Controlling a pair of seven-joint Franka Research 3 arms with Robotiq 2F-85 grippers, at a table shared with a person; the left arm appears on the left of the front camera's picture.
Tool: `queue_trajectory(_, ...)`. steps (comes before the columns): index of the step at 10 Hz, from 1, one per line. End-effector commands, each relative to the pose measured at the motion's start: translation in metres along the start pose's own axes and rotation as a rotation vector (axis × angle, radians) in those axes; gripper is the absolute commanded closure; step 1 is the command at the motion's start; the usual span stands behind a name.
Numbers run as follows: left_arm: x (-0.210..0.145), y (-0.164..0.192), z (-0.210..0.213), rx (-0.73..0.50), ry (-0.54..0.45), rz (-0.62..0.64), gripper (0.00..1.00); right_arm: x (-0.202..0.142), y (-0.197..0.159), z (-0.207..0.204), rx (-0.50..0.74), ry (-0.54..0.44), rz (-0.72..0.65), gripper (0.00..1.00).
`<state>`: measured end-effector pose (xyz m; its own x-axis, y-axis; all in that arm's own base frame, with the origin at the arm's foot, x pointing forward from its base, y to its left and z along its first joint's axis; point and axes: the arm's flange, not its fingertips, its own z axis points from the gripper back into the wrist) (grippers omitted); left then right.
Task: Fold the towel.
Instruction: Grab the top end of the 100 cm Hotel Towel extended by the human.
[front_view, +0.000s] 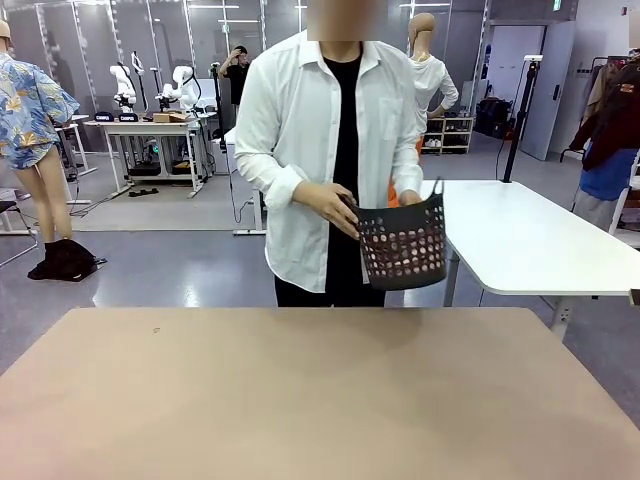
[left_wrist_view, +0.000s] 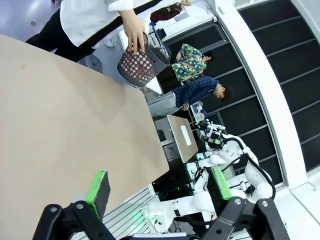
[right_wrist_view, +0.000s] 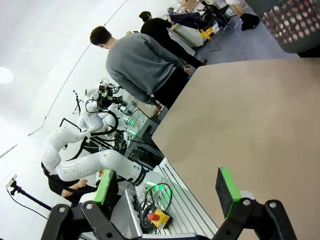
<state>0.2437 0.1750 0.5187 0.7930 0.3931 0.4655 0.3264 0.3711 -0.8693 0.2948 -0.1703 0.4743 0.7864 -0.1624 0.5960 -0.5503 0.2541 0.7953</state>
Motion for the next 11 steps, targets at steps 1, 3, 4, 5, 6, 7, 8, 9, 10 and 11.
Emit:
queue_trajectory(1, -0.0004, -0.001, -0.0005, -0.019, -0.004, -0.019, 0.0, -0.0007, 0.0009, -0.0006, -0.009, -0.006, 0.005, 0.0)
queue_trajectory(3, -0.0004, -0.001, -0.0005, -0.019, -0.004, -0.019, 0.0, -0.0007, 0.0009, -0.0006, -0.009, -0.006, 0.005, 0.0)
queue_trajectory(4, -0.0004, -0.001, -0.0005, -0.019, -0.004, -0.019, 0.0, -0.0007, 0.0009, -0.0006, -0.009, -0.006, 0.005, 0.0)
queue_trajectory(5, -0.0004, -0.001, -0.0005, -0.019, -0.004, -0.019, 0.0, -0.0007, 0.0009, -0.0006, -0.009, -0.006, 0.005, 0.0)
queue_trajectory(6, -0.0004, -0.001, -0.0005, -0.019, -0.004, -0.019, 0.0, -0.0007, 0.0009, -0.0006, -0.009, -0.006, 0.005, 0.0)
queue_trajectory(7, -0.0004, -0.001, -0.0005, -0.019, -0.004, -0.019, 0.0, -0.0007, 0.0009, -0.0006, -0.009, -0.006, 0.005, 0.0)
queue_trajectory(8, -0.0004, -0.001, -0.0005, -0.019, -0.004, -0.019, 0.0, -0.0007, 0.0009, -0.0006, -0.009, -0.006, 0.005, 0.0)
queue_trajectory(9, -0.0004, -0.001, -0.0005, -0.019, -0.004, -0.019, 0.0, -0.0007, 0.0009, -0.0006, -0.009, -0.006, 0.005, 0.0)
queue_trajectory(10, -0.0004, -0.001, -0.0005, -0.019, -0.004, -0.019, 0.0, -0.0007, 0.0009, -0.0006, -0.009, -0.006, 0.005, 0.0)
queue_trajectory(11, -0.0004, -0.001, -0.0005, -0.019, -0.004, -0.019, 0.0, -0.0007, 0.0009, -0.0006, -0.009, -0.006, 0.005, 0.0)
